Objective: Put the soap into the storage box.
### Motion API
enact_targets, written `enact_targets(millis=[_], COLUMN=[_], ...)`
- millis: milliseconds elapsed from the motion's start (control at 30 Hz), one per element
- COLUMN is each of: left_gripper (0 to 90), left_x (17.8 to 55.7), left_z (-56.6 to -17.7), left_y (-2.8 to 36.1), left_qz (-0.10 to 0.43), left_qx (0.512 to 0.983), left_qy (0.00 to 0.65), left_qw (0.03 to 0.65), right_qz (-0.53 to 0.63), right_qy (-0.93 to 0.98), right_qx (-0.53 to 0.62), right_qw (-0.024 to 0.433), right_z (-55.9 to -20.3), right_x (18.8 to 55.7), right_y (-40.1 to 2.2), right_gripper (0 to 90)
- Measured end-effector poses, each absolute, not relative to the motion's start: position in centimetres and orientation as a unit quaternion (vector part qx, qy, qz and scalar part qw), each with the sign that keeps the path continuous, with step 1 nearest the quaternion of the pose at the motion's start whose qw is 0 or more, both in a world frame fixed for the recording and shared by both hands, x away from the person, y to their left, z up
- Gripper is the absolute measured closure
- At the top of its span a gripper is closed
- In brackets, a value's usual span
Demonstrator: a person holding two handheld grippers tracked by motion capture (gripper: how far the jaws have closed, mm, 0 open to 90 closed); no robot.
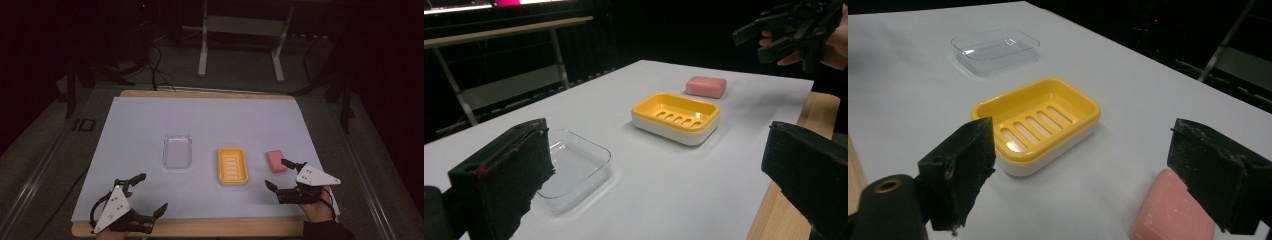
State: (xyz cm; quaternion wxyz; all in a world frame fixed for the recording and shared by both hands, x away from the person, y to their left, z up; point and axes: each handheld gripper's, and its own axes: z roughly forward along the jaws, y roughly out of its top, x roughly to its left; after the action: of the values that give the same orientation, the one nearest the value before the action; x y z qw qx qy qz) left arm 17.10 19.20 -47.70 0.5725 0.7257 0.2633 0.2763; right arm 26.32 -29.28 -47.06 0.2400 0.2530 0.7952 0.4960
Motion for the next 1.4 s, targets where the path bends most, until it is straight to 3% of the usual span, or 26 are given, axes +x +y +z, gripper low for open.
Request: enact_targets(millis=[433, 667, 800, 933, 1067, 1233, 1400], left_gripper=[0.4, 0.4, 0.4, 0.4, 0.4, 0.4, 0.4], left_x=[17.0, 17.1, 17.1, 17.2, 17.2, 17.2, 17.2], left_z=[-47.9, -48.0, -48.0, -48.1, -48.1, -48.1, -48.1], left_y=[18.8, 18.7, 18.6, 18.7, 18.6, 18.6, 18.6], left_qz=[0.273, 0.265, 0.265, 0.266, 0.267, 0.268, 0.270], left_qx=[0.733, 0.737, 0.740, 0.741, 0.744, 0.746, 0.747], left_qy=[0.256, 0.257, 0.255, 0.257, 0.256, 0.256, 0.256], left_qw=[0.569, 0.566, 0.563, 0.561, 0.556, 0.554, 0.551], right_qz=[0.434, 0.403, 0.385, 0.326, 0.255, 0.211, 0.174], right_qy=[0.821, 0.826, 0.827, 0.854, 0.857, 0.871, 0.870], right_qx=[0.289, 0.342, 0.350, 0.379, 0.436, 0.429, 0.456], right_qw=[0.233, 0.195, 0.212, 0.144, 0.104, 0.110, 0.067], right_z=[-47.4, -47.3, -46.9, -47.0, -47.8, -48.1, -48.0], right_x=[26.7, 27.3, 27.4, 27.5, 27.5, 27.4, 27.5], right_y=[-28.3, -28.3, -28.4, -28.1, -27.5, -27.1, -26.9], right_gripper=[11.8, 13.5, 13.5, 14.4, 14.6, 14.7, 19.0])
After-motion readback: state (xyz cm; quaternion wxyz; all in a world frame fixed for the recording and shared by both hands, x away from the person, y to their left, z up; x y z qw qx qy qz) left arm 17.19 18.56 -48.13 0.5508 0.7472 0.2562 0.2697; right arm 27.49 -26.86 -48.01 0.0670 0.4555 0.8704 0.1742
